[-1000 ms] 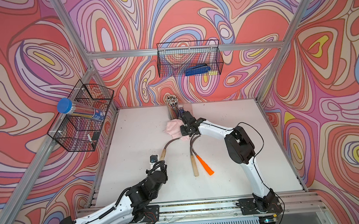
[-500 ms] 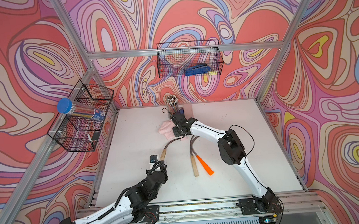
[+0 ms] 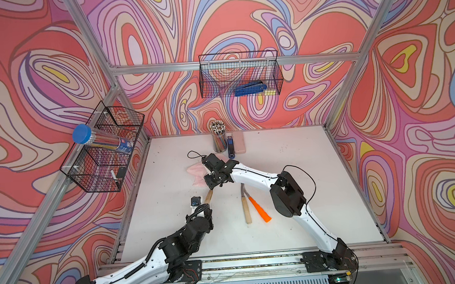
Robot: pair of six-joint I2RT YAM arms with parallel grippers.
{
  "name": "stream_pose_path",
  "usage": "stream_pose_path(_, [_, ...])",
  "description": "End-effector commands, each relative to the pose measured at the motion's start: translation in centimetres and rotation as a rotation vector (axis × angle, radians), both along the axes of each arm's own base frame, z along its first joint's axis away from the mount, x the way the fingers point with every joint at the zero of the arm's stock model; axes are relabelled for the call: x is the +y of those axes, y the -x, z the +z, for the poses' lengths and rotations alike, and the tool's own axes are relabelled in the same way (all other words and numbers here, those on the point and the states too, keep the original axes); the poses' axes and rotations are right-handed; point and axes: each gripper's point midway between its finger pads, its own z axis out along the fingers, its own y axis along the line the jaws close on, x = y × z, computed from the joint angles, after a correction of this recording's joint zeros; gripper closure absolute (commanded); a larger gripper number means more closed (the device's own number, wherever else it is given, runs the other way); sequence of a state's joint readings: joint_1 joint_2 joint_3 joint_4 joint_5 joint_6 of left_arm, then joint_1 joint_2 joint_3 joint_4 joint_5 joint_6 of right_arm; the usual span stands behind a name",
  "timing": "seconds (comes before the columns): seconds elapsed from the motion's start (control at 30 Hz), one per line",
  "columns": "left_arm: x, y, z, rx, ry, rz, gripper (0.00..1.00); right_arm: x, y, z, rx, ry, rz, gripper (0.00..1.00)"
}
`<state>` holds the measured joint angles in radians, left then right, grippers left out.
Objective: Wipe small sickles with rags
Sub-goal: Wipe the small sickle.
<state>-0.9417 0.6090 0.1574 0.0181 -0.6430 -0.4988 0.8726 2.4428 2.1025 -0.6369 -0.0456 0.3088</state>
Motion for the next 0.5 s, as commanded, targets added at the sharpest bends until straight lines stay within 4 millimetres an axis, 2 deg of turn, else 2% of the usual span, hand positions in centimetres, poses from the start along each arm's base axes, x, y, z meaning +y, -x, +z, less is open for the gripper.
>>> stream_pose_path(0.0, [-0.3, -0.3, 1.6, -0.032, 0.029, 0.005, 1.00, 1.8, 3.3, 1.6, 0.093, -0.118, 0.044, 1.00])
stream_pose_path(0.13, [-0.1, -0.3, 1.7, -0.032, 0.030, 0.010, 1.00, 0.0, 2.6, 0.0, 0.070, -0.025, -0.011, 1.00])
stream_pose_path(0.27, [0.1, -0.2, 1.8, -0.035, 0.034, 0.015, 1.00, -2.5, 0.6, -2.1, 0.067, 0.073, -0.084, 1.00])
stream_pose_path(0.37, [0.3, -0.1, 1.9, -0.037, 0.037, 0.015, 1.00, -5.4, -1.7, -3.3, 0.099, 0.107, -0.172, 1.00])
stream_pose_path(0.47, [0.3, 0.0, 2.0, -0.040, 0.041, 0.016, 1.00, -9.2, -4.2, -3.9, 0.077, 0.159, -0.263, 1.00])
